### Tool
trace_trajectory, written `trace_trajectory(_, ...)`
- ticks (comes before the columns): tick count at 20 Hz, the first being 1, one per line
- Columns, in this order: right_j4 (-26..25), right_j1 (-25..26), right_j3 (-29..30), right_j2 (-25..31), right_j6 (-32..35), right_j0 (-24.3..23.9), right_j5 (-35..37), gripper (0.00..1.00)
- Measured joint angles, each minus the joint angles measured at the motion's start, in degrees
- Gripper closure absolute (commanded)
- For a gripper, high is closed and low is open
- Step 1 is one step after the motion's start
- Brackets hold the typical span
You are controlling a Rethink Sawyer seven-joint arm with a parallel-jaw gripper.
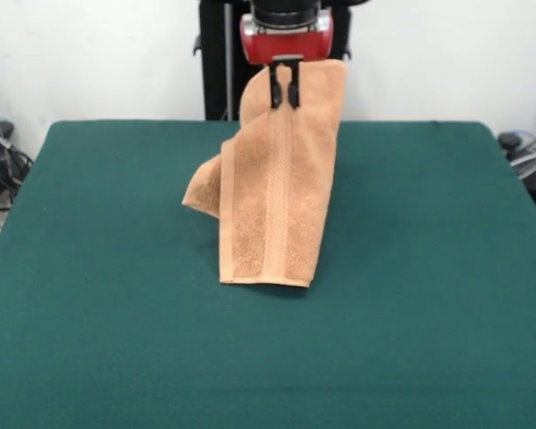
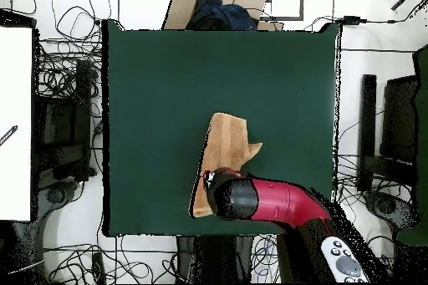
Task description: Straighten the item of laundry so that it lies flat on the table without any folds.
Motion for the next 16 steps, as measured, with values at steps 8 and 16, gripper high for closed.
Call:
trace_trajectory(8,-0.1,1.7,-4.6,0.0,0.0,1.2,2.5,0.00)
trace_trajectory(16,-0.1,1.3,-5.4,0.0,0.0,3.5,2.5,0.00)
